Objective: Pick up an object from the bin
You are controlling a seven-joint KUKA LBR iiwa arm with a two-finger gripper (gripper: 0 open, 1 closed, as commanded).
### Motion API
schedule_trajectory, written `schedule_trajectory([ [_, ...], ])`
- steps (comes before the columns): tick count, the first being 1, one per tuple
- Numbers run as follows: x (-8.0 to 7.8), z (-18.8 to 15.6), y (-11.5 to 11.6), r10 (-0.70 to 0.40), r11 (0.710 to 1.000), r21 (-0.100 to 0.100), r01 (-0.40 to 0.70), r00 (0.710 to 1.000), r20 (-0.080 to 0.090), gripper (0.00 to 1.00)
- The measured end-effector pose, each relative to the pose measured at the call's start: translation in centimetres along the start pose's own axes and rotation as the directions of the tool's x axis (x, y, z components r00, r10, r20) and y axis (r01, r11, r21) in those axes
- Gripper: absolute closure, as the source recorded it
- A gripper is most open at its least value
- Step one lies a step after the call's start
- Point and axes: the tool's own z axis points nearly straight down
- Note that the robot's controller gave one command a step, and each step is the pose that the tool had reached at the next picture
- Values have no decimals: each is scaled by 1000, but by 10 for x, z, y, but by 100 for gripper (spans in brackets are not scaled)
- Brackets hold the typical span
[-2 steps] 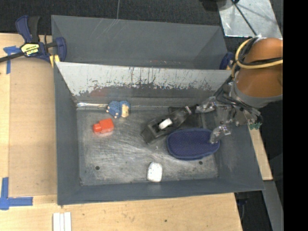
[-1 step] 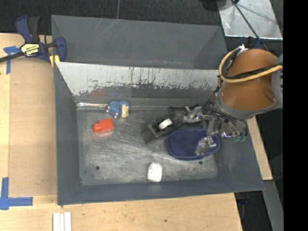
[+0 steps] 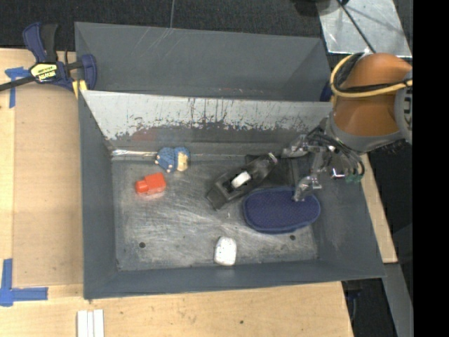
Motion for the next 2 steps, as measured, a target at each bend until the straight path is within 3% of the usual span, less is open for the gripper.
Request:
schedule_trajectory([
  [1,22,38,46,59,998,15,-59,998,20,0],
  [2,60,39,13,-182,983,1,182,983,23,0],
])
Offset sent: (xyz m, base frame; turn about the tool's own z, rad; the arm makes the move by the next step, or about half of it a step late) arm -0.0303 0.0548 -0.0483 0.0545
